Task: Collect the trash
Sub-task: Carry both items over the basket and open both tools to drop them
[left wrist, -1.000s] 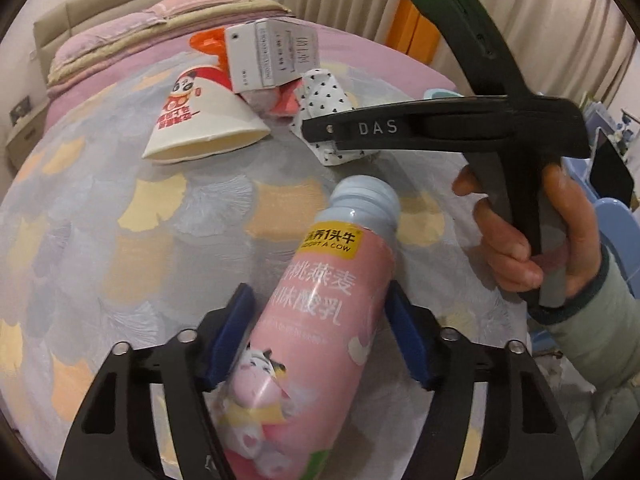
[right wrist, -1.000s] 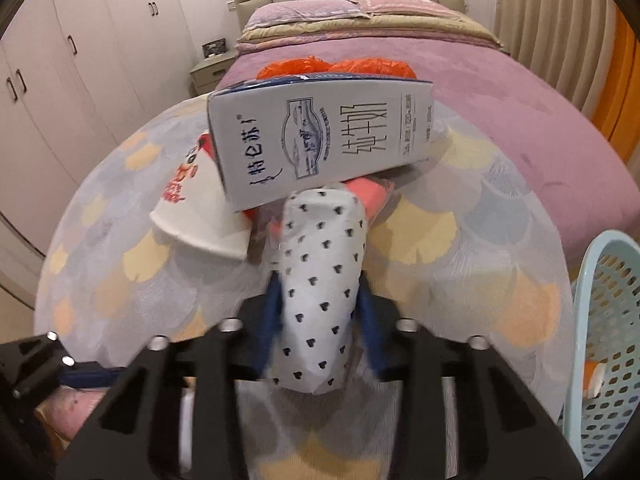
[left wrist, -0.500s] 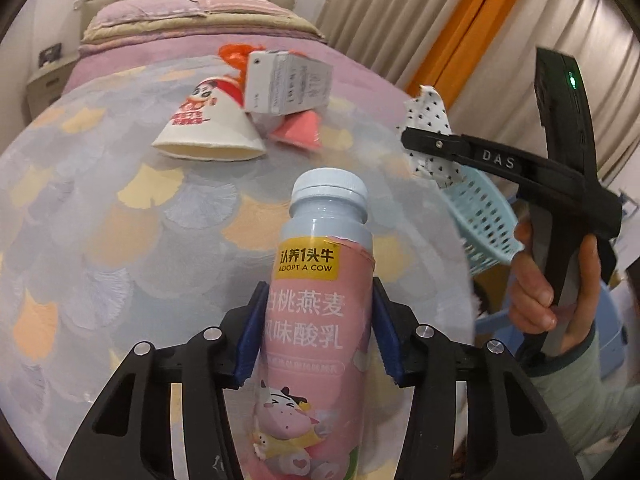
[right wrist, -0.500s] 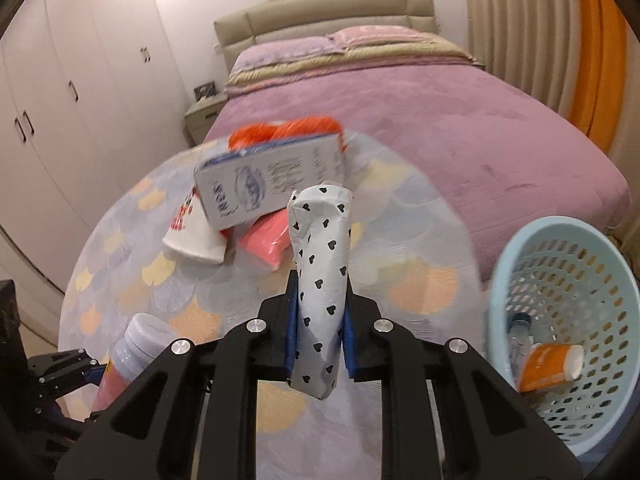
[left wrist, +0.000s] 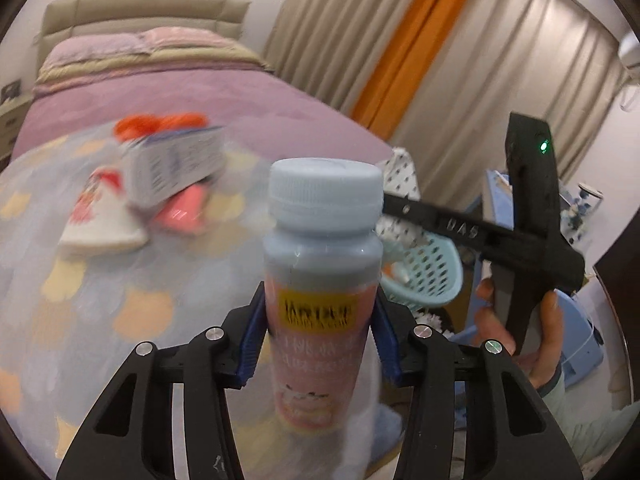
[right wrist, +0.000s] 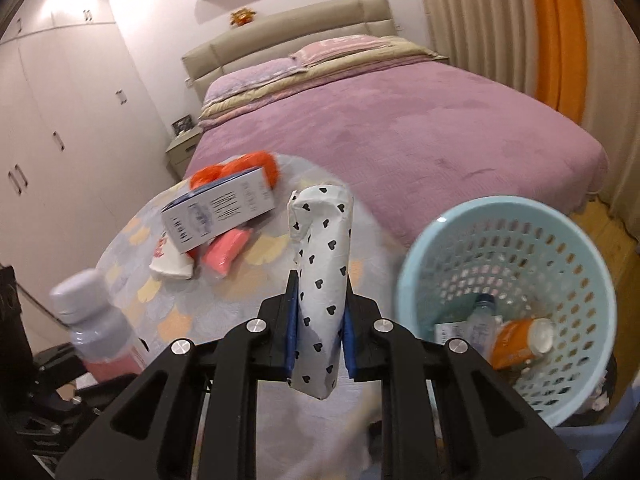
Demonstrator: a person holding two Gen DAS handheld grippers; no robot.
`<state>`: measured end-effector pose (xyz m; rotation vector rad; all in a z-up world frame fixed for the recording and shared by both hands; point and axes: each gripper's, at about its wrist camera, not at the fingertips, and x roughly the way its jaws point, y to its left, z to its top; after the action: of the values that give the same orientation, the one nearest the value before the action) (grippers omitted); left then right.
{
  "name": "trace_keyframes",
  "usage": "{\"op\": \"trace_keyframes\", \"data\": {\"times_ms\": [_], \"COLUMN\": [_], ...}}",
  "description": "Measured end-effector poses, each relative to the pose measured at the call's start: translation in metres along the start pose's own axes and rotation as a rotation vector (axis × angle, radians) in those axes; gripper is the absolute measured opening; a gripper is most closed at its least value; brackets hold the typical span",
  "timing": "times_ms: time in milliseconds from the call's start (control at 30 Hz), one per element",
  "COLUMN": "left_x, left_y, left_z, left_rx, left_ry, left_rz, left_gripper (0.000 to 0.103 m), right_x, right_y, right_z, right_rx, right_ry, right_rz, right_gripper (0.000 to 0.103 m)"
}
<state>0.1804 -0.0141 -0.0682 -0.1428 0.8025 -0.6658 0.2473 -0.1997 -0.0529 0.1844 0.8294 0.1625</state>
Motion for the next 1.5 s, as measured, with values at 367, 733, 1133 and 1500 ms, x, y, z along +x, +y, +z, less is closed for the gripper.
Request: {"op": "trace_keyframes", "data": {"times_ms": [367, 733, 1133, 1500], "left_x": [0.045, 0.126, 0.163, 0.148], "left_y": [-0.053, -0.066, -0.068, -0.074], "left_z": [0.05, 0.076, 0.063, 0.064], "left_rx": [0.101, 0.09, 0.061, 0.065], "left_ry": [-0.042, 0.001, 0.045, 0.001], "left_rz": [-0.08, -0.131, -0.149, -0.13], "left_gripper": [0.046, 0.046, 0.046, 0.063], "right_x": [-0.016, 0.003, 0.025, 0.018], "right_y": [-0.078, -0.148, -0.196, -0.189], "right_z": [0.0, -0.014, -0.037, -0.034], "right_rx": [0.13, 0.3, 0.452, 0.449], "right_ry": [-0.003, 0.101, 0.187, 0.145], "right_rz": [-0.1, -0.138, -0.16, -0.175], "right_gripper": [0.016, 0.016, 0.023, 0.056]}}
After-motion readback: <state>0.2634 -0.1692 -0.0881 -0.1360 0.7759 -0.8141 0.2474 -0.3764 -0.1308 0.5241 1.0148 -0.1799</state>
